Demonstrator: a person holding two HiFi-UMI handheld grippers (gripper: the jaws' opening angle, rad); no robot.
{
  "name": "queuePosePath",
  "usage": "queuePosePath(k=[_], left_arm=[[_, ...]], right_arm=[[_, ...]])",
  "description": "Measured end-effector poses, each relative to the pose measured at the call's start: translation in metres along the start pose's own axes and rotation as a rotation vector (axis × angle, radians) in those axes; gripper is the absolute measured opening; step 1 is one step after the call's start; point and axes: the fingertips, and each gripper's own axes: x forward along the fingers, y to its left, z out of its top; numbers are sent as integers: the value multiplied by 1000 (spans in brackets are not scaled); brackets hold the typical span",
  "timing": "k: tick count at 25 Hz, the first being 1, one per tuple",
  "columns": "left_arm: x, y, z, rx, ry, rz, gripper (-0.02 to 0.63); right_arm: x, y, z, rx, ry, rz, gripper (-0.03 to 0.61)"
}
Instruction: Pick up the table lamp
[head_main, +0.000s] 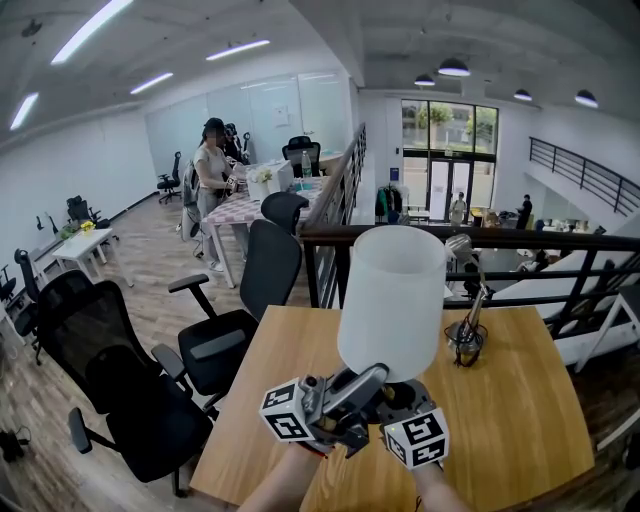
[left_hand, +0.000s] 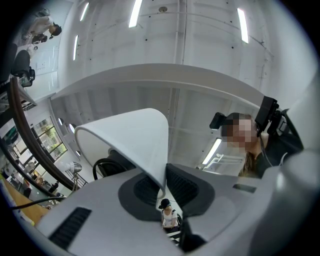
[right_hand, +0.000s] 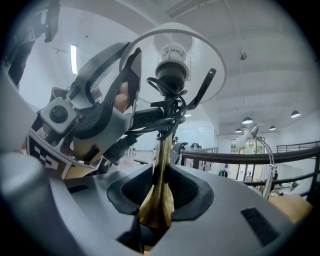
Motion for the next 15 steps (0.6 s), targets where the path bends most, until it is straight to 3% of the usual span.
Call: queuePosePath(k=[15], left_arm=[[3,1,0,-3,5,-8,37]], right_arm=[[0,-3,2,2,-7,-14,107]])
